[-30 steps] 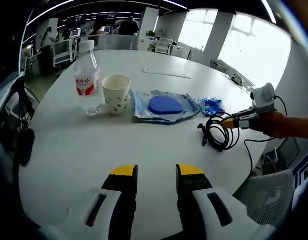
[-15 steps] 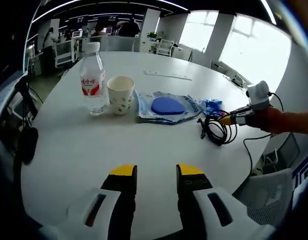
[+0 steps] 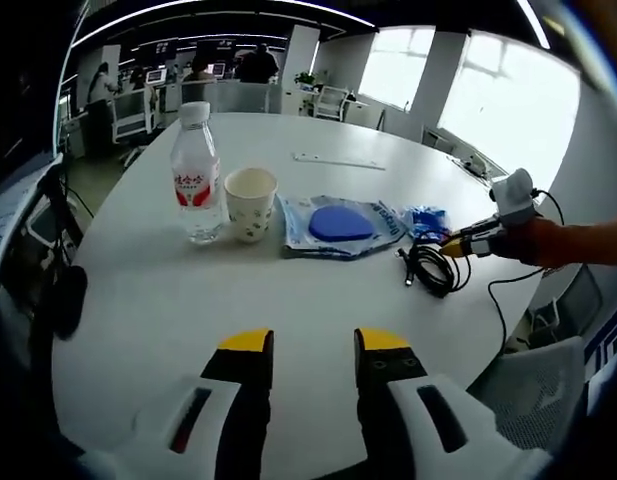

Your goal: Arrange the tabletop items into an orderly group along one side of the table until the central work area is clear of visible clutter.

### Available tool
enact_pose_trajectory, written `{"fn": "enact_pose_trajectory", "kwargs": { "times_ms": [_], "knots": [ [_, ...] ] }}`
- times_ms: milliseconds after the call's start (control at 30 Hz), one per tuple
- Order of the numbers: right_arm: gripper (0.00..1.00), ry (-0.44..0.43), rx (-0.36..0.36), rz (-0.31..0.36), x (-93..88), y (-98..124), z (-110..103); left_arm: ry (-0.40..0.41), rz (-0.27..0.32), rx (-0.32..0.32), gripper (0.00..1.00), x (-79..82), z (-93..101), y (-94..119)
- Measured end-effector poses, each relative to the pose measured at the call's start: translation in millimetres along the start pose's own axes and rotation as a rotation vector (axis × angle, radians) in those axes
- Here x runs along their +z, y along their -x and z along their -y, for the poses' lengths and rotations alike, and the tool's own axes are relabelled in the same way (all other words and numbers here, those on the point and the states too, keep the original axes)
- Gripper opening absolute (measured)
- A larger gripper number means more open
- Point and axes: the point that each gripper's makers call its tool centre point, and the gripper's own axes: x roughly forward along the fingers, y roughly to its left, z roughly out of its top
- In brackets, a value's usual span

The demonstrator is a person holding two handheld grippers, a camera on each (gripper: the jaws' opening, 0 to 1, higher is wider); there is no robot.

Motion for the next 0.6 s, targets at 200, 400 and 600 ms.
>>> {"fn": "enact_pose_trajectory", "kwargs": {
  "times_ms": [200,400,600],
  "knots": [
    [0.15,0.002,-0.007,0.008,-1.1,9.6,-3.4,-0.019,0.018,-0.011,0.32,8.2,-1.0,2.4],
    [0.19,-0.005,-0.010,0.027,2.0,19.5,-4.8,-0.028,0.034,-0.020,0.33,15.5,-3.5,3.6],
    [0.22,-0.008,-0.011,0.055,6.7,29.2,-3.7,-0.030,0.057,-0.027,0.34,25.6,-6.7,4.9]
  ]
}}
